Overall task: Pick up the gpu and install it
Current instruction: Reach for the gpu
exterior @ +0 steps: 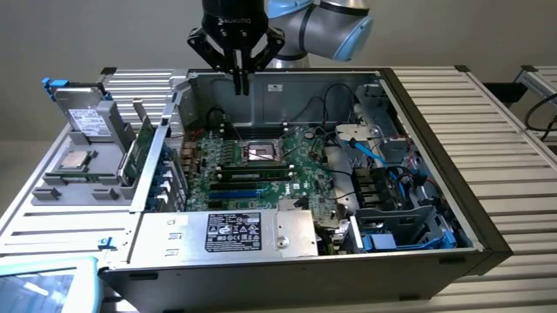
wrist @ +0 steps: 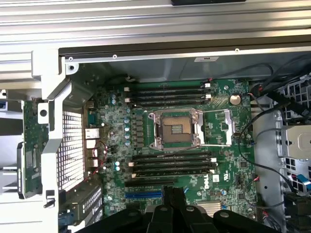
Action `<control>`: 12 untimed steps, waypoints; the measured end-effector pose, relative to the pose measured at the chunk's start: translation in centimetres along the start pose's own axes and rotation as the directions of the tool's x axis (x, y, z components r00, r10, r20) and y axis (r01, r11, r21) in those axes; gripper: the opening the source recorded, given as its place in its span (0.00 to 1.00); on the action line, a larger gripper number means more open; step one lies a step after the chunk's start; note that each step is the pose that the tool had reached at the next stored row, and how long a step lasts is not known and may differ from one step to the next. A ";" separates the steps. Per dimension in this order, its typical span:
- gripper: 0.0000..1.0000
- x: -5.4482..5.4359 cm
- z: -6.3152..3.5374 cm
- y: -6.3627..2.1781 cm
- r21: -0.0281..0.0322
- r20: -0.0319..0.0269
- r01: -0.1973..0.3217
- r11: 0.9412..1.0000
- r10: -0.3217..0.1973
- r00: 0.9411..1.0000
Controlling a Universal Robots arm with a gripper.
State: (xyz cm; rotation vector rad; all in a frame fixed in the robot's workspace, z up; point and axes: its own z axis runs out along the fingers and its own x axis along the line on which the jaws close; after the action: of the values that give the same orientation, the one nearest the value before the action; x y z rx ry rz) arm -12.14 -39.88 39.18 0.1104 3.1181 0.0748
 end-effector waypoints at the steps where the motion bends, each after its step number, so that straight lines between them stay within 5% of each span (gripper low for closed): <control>1: 0.20 0.1 0.05 -0.01 0.000 0.000 0.000 1.000 0.000 1.000; 9: 0.20 3.3 0.18 -0.15 -0.001 0.000 0.000 1.000 0.000 1.000; 12: 0.22 3.5 0.17 -0.16 -0.002 0.000 0.000 1.000 0.000 1.000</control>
State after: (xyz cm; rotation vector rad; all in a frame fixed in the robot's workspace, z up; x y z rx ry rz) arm -15.60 -39.79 38.94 0.1104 3.1181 0.0772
